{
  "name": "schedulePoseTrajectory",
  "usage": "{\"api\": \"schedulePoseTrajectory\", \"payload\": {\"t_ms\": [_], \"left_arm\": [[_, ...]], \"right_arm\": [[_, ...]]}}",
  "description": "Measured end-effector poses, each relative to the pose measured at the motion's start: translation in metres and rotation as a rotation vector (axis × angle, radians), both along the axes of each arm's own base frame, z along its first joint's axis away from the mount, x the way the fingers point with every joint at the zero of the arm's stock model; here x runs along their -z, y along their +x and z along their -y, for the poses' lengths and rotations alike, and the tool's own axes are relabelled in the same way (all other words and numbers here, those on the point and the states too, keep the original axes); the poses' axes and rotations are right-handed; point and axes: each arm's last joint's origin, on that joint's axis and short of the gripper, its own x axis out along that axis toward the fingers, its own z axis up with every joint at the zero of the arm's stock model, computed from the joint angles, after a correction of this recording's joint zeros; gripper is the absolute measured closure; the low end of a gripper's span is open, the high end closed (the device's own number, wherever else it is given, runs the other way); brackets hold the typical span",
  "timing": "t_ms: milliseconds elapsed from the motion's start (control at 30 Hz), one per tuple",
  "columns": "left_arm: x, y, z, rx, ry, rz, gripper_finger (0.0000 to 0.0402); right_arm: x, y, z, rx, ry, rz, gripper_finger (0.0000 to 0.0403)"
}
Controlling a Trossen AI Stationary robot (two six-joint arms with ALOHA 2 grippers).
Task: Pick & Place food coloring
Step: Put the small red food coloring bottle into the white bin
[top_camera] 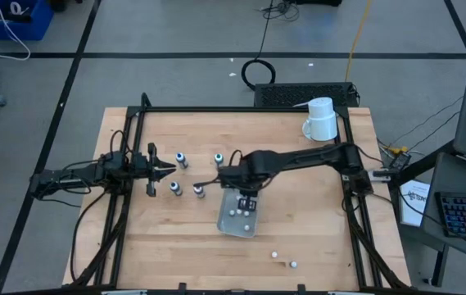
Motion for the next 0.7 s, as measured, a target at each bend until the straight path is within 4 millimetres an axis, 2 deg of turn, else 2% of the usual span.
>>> {"api": "schedulePoseTrajectory", "payload": {"t_ms": [300, 700], "left_arm": [[0.0, 0.0, 0.0, 0.0, 0.0, 0.001, 0.0344], [0.0, 0.0, 0.0, 0.0, 0.0, 0.001, 0.0344]], "right_arm": [[0.032, 0.013, 0.011, 0.006, 0.048, -0.081, 0.0359], [0.051, 0.018, 0.01, -0.002, 0.065, -0.116, 0.0359]]}}
